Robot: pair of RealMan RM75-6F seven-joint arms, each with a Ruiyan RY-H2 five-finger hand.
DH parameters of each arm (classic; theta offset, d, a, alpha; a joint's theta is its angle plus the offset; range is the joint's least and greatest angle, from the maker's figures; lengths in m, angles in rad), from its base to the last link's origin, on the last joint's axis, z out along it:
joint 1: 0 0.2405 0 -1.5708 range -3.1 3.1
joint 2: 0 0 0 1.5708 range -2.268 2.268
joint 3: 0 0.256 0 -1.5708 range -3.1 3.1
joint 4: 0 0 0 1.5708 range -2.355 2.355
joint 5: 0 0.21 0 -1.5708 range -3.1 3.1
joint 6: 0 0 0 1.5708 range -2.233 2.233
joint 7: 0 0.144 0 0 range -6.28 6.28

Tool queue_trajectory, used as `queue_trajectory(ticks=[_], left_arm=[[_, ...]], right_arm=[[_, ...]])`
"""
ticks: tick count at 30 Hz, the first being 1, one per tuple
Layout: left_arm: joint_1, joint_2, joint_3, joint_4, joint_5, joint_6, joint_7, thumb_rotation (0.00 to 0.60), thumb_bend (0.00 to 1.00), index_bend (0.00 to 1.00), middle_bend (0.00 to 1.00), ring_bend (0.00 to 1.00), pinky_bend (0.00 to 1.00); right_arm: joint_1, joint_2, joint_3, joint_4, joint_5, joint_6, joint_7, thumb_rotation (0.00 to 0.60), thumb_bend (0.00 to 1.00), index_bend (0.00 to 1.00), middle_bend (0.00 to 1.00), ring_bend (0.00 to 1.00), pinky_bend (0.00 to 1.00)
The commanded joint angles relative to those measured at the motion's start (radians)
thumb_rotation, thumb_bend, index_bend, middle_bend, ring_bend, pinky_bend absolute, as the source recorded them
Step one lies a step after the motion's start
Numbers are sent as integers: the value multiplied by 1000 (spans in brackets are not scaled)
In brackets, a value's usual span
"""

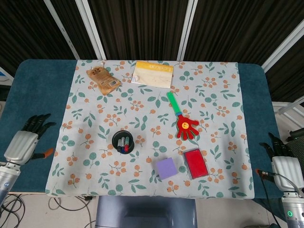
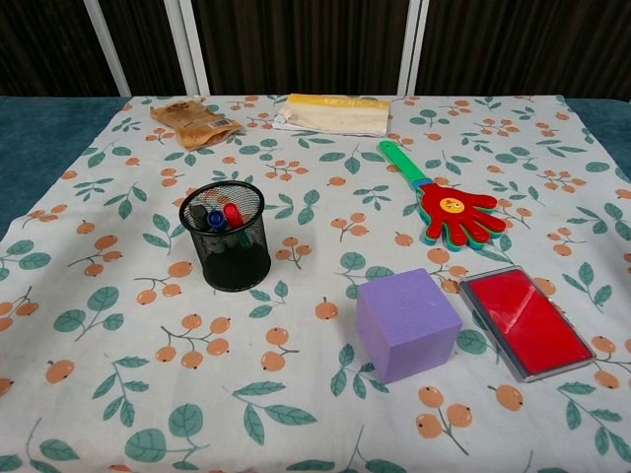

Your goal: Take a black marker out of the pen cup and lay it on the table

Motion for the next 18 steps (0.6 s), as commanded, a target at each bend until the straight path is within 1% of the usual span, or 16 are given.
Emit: queue_trajectory(ticks=[1, 8, 12, 15, 18], left_arm=[[-72, -5, -8, -7, 35, -70, -51, 600, 187, 205, 39, 0, 0], [-148, -75, -9, -50, 46, -137, -8, 600, 187, 239, 51, 0, 0], [-190, -120, -8, -103, 13, -205, 9, 600, 187, 252, 56, 0, 0], [-225, -159, -11, -116, -15, -257, 37, 600, 187, 264, 57, 0, 0], [-250, -202, -16, -111, -38, -285, 67, 600, 224, 284, 59, 0, 0]], right_arm=[[-1, 0, 0, 0, 1, 1, -2, 600, 54, 246, 33, 91, 191], [-1, 0, 1, -1, 4, -1, -7, 600, 54, 246, 33, 91, 191], [0, 0, 0, 2, 0, 0, -7, 600, 55, 246, 33, 91, 192], [0, 0, 0, 2, 1, -1, -4, 600, 54, 246, 33, 91, 192], [0, 0, 1, 2, 0, 0, -2, 600, 54, 246, 33, 91, 191]])
